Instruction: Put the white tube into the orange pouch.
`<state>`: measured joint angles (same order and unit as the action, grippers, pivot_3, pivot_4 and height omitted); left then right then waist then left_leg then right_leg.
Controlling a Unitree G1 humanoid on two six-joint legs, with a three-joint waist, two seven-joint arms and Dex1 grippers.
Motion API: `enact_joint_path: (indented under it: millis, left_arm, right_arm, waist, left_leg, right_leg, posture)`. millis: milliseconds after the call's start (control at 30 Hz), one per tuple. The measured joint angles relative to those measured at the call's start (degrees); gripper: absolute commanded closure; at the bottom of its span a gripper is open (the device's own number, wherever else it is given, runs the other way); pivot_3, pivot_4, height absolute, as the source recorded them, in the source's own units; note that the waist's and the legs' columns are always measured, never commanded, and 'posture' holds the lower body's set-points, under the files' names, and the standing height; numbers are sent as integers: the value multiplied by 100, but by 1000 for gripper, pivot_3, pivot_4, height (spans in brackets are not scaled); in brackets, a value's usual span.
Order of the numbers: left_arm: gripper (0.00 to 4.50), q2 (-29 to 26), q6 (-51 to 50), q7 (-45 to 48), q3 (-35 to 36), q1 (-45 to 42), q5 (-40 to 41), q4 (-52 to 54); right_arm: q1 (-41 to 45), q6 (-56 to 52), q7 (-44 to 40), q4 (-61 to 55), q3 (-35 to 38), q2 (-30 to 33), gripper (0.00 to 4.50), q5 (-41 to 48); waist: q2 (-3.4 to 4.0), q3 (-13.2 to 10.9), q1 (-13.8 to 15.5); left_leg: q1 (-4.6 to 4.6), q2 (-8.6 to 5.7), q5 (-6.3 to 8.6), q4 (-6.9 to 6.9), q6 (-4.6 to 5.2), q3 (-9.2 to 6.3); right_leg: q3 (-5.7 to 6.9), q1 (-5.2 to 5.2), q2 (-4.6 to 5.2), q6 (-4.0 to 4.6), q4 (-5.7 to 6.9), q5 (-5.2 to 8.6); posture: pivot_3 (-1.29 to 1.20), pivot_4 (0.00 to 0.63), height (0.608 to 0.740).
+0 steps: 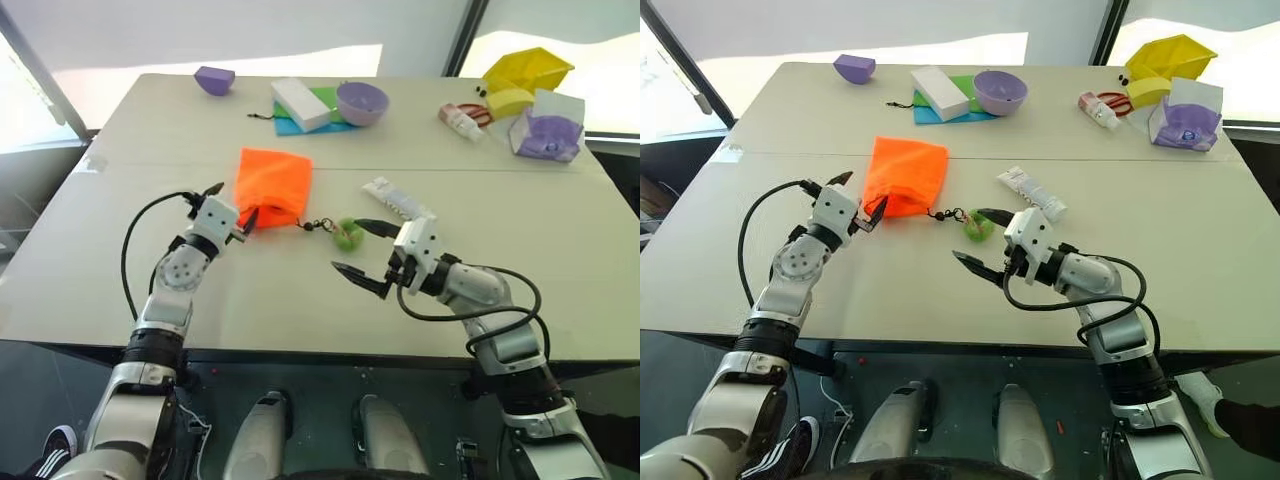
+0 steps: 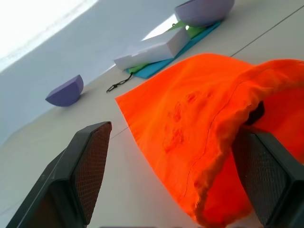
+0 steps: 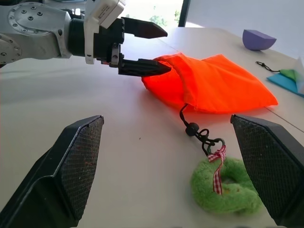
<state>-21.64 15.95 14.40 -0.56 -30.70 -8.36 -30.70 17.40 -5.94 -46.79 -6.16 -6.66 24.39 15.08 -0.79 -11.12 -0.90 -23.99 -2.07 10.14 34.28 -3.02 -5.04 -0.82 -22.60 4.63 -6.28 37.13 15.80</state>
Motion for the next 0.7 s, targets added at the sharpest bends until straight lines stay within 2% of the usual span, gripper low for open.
enact_joint_path:
  millis: [67, 167, 367, 400, 600, 700]
  left_arm:
    - [405, 69, 5, -107, -38, -84, -44, -240]
    - [1289, 100, 10, -212, -41, -141, -66, -437]
    - [4272, 71, 67, -207, -36, -132, -46, -456]
    - [4438, 61, 67, -206, -36, -125, -42, -445]
    - [4438, 52, -6, -150, -34, 42, 30, -149]
    - [4438, 53, -317, 36, -20, 381, 193, 459]
  right_arm:
    - [1, -1, 33, 0, 0, -12, 23, -27]
    - [5, -3, 62, -1, 1, -35, 0, -34]
    - [3, -4, 121, -14, 1, -34, 0, -37]
    - [3, -4, 128, -14, 2, -31, 0, -37]
    - [5, -4, 143, -15, 3, -27, 0, -41]
    - [25, -3, 131, -14, 3, -15, 0, -52]
  waist:
    - [0, 0, 0]
    - [0, 0, 5]
    - [-1, 0, 16]
    - [-1, 0, 14]
    - [-1, 0, 13]
    - [0, 0, 0]
  left_leg:
    - [0, 1, 0, -1, 0, -1]
    - [0, 1, 0, -1, 0, 0]
    - [0, 1, 0, 0, 0, -1]
    - [0, 1, 0, 0, 0, -1]
    - [0, 1, 0, 0, 0, 0]
    - [0, 2, 0, 0, 0, 0]
  right_leg:
    - [1, -3, -2, 0, 3, 0]
    - [1, -3, -3, 0, 4, 0]
    - [1, -1, -1, -1, 3, -1]
    - [1, -1, -2, -1, 3, -1]
    - [0, -1, -1, -1, 3, -1]
    - [-2, -2, -1, -1, 3, -1]
  posture:
    - [0, 150, 740]
    - [0, 150, 740]
    - [0, 150, 740]
    - [0, 150, 740]
    - [0, 150, 740]
    - [0, 150, 740]
